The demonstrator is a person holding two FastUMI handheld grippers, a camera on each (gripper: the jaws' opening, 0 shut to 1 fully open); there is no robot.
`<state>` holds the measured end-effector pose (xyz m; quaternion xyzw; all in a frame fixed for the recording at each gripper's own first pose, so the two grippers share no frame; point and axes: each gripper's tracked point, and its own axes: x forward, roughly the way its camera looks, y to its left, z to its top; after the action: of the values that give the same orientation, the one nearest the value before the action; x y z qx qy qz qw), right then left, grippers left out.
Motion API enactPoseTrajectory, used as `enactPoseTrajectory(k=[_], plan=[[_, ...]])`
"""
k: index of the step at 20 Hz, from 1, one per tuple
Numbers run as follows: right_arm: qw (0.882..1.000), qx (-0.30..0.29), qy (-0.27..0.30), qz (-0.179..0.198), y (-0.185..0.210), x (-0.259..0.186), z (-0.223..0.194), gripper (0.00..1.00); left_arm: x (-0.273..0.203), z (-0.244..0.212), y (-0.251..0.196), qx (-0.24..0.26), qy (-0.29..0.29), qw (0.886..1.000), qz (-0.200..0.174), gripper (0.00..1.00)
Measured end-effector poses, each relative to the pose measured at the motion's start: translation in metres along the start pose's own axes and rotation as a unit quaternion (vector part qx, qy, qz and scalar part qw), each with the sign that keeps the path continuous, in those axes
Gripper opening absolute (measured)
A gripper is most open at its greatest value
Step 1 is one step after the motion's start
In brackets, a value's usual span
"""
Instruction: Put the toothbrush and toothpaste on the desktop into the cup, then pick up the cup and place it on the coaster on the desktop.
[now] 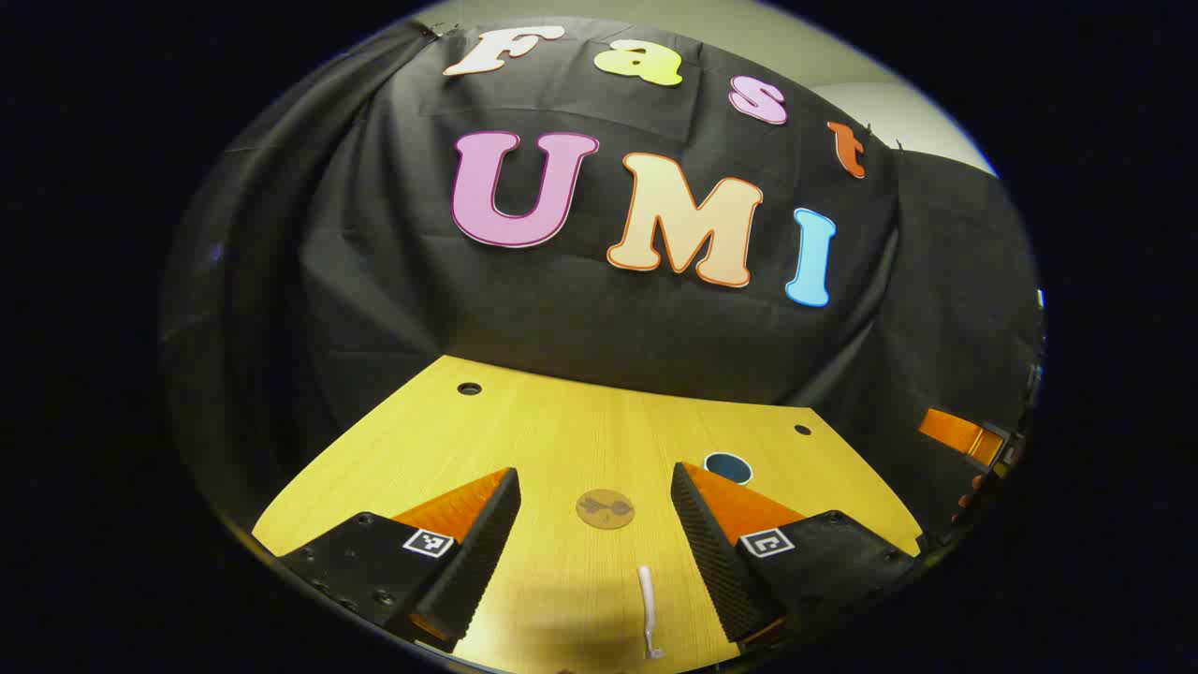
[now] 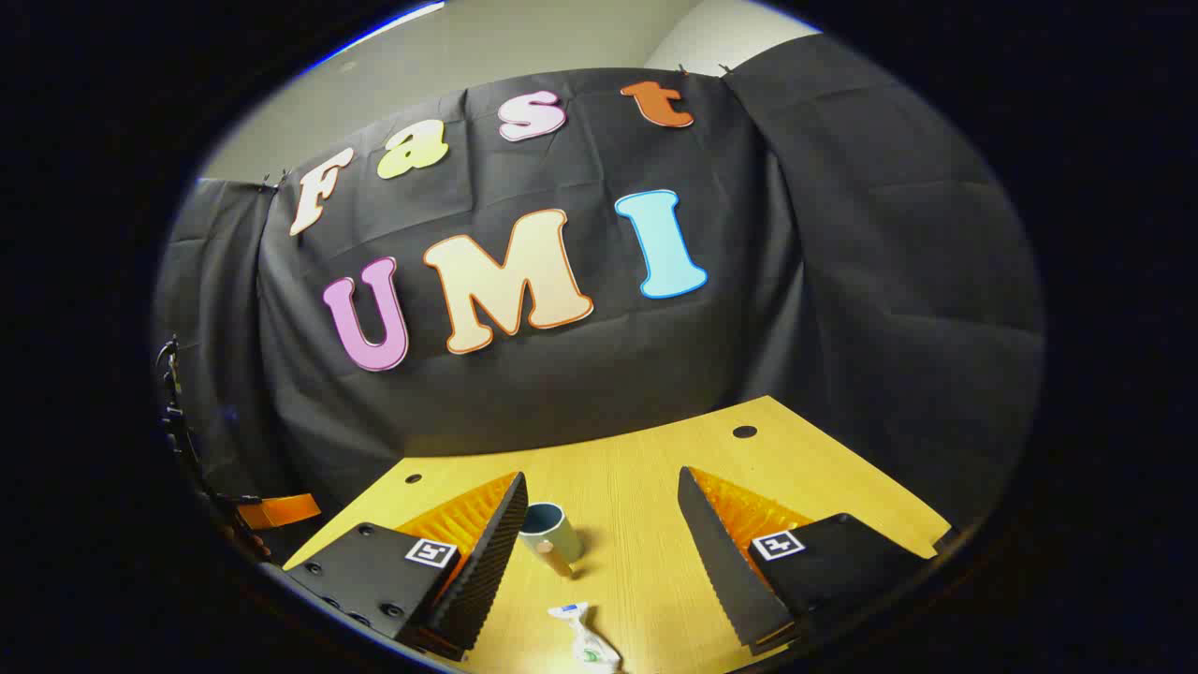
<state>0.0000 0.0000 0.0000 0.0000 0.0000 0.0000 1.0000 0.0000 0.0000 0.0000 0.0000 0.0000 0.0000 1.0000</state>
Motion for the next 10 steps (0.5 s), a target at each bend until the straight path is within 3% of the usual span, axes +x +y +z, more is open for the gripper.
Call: enactPoseTrajectory(k=[10], plan=[[0.996, 0.019, 0.085, -0.004, -0.008, 0.021, -0.039, 0.98, 0.011, -0.015, 0.021, 0.006, 0.024, 1.0, 0.019, 0.94]])
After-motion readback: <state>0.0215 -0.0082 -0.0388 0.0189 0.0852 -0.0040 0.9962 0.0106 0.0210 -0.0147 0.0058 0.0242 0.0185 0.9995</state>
